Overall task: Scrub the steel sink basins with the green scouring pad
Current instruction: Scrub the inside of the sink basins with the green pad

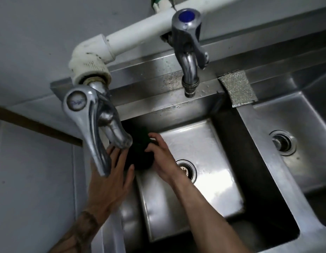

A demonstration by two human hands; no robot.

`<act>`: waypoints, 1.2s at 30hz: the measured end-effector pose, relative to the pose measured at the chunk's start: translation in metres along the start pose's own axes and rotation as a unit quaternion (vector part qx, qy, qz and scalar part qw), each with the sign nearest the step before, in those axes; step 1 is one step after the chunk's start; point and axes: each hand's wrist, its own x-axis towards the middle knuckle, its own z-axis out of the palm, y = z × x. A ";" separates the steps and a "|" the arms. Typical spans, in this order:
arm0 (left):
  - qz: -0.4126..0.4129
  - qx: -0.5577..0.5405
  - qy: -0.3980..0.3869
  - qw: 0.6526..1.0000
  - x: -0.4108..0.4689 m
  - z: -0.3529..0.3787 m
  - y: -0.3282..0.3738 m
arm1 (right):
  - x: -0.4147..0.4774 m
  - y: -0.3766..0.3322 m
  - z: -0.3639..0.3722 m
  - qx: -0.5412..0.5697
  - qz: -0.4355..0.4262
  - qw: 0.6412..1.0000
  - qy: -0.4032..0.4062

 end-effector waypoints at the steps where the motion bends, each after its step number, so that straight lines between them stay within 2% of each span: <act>1: 0.001 -0.003 -0.006 1.000 0.000 0.000 0.001 | -0.016 -0.012 -0.010 0.026 -0.003 1.000 -0.002; 6: 0.013 -0.027 -0.013 0.999 -0.003 0.004 0.001 | -0.102 -0.073 -0.058 0.082 -0.029 0.996 -0.007; 9: 0.006 -0.066 -0.019 0.998 -0.004 -0.001 0.033 | -0.146 -0.113 -0.087 0.081 -0.068 0.994 -0.002; 14: 0.031 -0.142 -0.004 0.989 0.006 -0.020 0.142 | -0.196 -0.175 -0.138 0.093 -0.110 0.989 0.023; 17: 0.057 -0.170 0.020 0.984 0.020 -0.028 0.211 | -0.214 -0.211 -0.171 0.092 -0.126 0.987 0.031; 21: 0.056 -0.186 0.013 0.981 0.053 -0.037 0.310 | -0.225 -0.275 -0.238 0.065 -0.133 0.988 0.048; 23: 0.031 -0.189 -0.004 0.981 0.075 -0.035 0.349 | -0.218 -0.304 -0.272 0.046 -0.121 0.990 0.049; 27: -0.076 -0.173 -0.072 0.979 0.117 -0.020 0.392 | -0.182 -0.341 -0.320 0.012 -0.075 0.997 0.035; 32: -0.152 -0.157 -0.067 0.973 0.143 -0.009 0.414 | -0.121 -0.344 -0.345 -0.019 -0.009 0.999 0.040; 36: -0.196 -0.165 -0.056 0.965 0.155 0.000 0.424 | -0.077 -0.332 -0.360 0.004 0.028 0.999 0.031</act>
